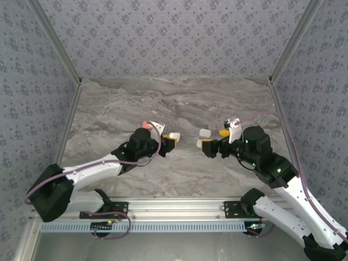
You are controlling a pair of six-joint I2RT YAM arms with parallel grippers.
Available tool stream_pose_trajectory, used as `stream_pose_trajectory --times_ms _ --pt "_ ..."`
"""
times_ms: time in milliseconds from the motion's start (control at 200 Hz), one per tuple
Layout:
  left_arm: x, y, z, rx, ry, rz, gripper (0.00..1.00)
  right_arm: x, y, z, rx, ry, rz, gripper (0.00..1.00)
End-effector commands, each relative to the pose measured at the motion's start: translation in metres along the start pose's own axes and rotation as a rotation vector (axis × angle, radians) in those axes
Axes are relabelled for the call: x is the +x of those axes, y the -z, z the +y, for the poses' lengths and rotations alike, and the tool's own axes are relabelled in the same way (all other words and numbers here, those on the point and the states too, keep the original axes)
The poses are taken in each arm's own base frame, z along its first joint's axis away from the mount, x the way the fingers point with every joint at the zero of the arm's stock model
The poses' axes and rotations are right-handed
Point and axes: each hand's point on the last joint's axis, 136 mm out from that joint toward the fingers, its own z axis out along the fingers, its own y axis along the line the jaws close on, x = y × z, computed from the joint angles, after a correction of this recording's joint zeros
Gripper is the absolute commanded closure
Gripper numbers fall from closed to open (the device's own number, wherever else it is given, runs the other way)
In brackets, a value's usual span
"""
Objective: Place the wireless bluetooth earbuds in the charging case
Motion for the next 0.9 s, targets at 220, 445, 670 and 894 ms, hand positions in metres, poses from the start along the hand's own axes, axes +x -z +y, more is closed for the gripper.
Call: stream_pose_trajectory --times_ms 220,445,670,894 --pt "0.029 -0.06 0.031 -0.056 0.271 0.173 1.0 0.029 0.0 -0.021 0.098 -0.056 0.092 0.0" --pt "0.055 -0.091 0.048 -0.078 0.378 0.269 0.97 0.041 0.0 -0.021 0.087 -0.07 0.13 0.0" --pt "0.066 -0.099 0.058 -0.111 0.381 0.312 0.85 0.046 0.003 -0.025 0.111 -0.07 0.144 0.0" --pt "0.069 -0.097 0.066 -0.133 0.368 0.328 0.65 0.046 0.011 -0.029 0.137 -0.036 0.163 0.0"
